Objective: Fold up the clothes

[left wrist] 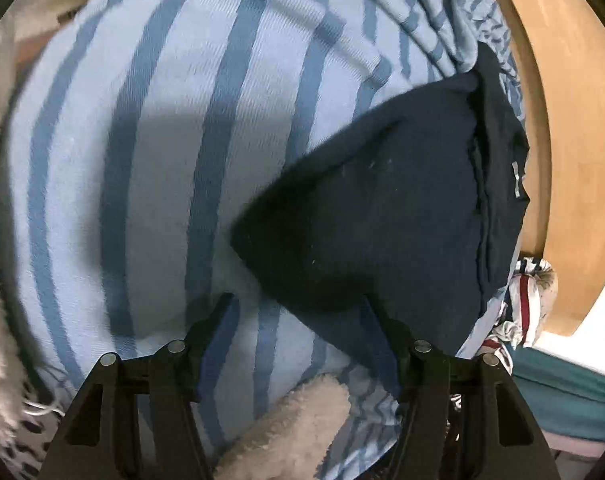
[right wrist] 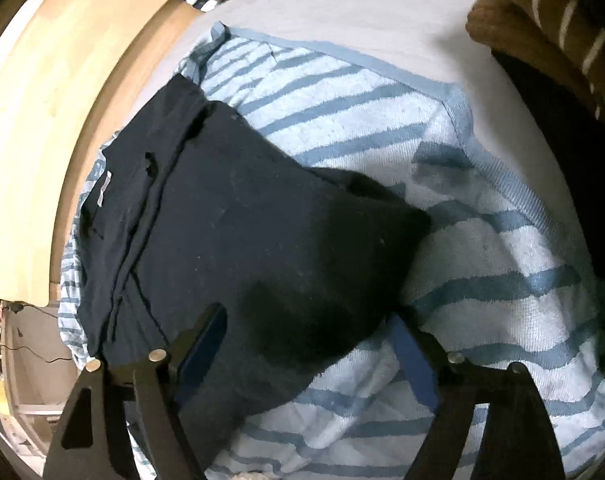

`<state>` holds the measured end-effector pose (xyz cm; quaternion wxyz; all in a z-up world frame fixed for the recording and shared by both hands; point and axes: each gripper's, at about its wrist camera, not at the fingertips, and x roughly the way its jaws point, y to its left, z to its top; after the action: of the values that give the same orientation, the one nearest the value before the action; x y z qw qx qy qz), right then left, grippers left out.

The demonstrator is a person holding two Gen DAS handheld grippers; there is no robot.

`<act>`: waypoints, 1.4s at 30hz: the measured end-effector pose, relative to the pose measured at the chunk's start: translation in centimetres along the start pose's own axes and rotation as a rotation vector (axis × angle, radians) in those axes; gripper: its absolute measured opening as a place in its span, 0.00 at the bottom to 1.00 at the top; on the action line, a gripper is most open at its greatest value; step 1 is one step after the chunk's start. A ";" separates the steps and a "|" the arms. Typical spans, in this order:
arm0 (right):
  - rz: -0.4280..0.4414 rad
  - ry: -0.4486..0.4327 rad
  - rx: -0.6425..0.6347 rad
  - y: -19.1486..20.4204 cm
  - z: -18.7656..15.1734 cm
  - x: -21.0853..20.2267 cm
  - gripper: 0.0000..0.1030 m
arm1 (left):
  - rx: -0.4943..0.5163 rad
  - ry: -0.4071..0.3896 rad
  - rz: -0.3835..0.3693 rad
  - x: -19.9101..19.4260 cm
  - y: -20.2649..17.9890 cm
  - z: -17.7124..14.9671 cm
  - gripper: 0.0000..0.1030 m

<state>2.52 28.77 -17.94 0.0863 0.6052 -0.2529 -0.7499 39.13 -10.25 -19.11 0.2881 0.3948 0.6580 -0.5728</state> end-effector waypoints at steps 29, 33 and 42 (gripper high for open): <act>-0.084 -0.023 -0.005 1.1 1.5 1.2 0.73 | 0.052 -0.367 -0.153 -6.0 -4.3 3.6 0.72; -0.253 -0.073 -0.144 3.2 1.6 0.0 0.84 | 0.285 -0.222 -0.179 -4.1 -12.5 4.2 0.72; -0.231 -0.024 -0.431 7.0 4.6 0.7 0.84 | 0.897 0.176 0.212 12.5 -35.6 -3.9 0.72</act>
<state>-3.25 23.70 -14.55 0.1243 0.5888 -0.0172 -0.7985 2.67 -5.14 -10.10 0.0890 0.5925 0.3236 -0.7324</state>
